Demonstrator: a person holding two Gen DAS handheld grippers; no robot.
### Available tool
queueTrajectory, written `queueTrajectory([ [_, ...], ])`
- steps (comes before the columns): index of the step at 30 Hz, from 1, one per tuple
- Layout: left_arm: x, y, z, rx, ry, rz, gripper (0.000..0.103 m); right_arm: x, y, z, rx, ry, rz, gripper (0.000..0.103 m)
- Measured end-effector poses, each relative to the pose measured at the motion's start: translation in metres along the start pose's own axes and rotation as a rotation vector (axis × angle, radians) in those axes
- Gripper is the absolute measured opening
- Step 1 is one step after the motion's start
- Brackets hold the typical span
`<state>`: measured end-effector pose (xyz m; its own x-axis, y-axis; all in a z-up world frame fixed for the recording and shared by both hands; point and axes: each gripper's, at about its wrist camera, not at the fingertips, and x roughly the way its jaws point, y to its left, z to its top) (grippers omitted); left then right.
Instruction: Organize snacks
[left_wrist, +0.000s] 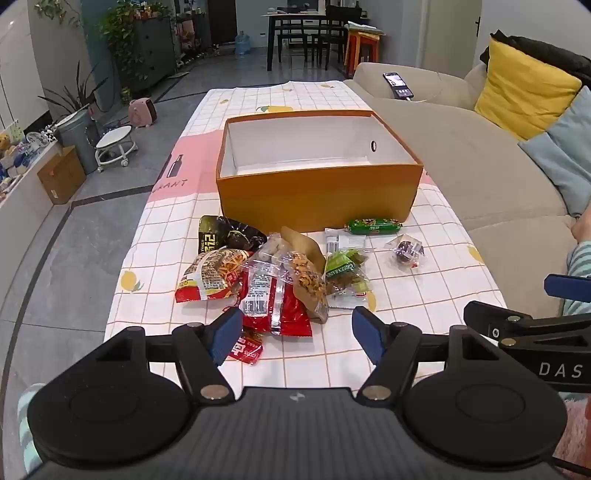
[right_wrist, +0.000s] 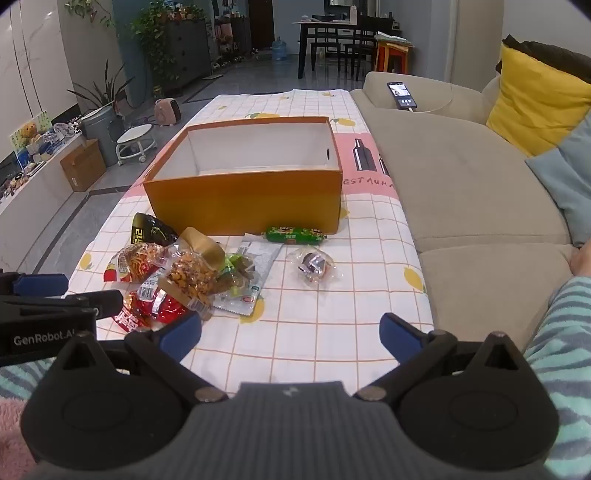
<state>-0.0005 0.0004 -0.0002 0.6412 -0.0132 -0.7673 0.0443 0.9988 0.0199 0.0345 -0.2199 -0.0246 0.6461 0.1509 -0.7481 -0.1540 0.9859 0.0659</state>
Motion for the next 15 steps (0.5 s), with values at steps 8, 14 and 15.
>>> queueTrajectory([
  [8, 0.0004, 0.0048, -0.0019, -0.022, 0.007, -0.005, 0.08, 0.0006, 0.0001, 0.0003, 0.0, 0.005, 0.002, 0.099],
  [14, 0.0018, 0.0061, -0.0003, -0.032, 0.011, 0.0, 0.08, 0.002, 0.0007, -0.0001, -0.006, 0.007, 0.003, 0.099],
  [15, 0.0018, 0.0062, -0.0004, -0.033, 0.013, 0.001, 0.08, 0.0009, 0.0011, 0.0001, -0.007, 0.006, 0.002, 0.099],
])
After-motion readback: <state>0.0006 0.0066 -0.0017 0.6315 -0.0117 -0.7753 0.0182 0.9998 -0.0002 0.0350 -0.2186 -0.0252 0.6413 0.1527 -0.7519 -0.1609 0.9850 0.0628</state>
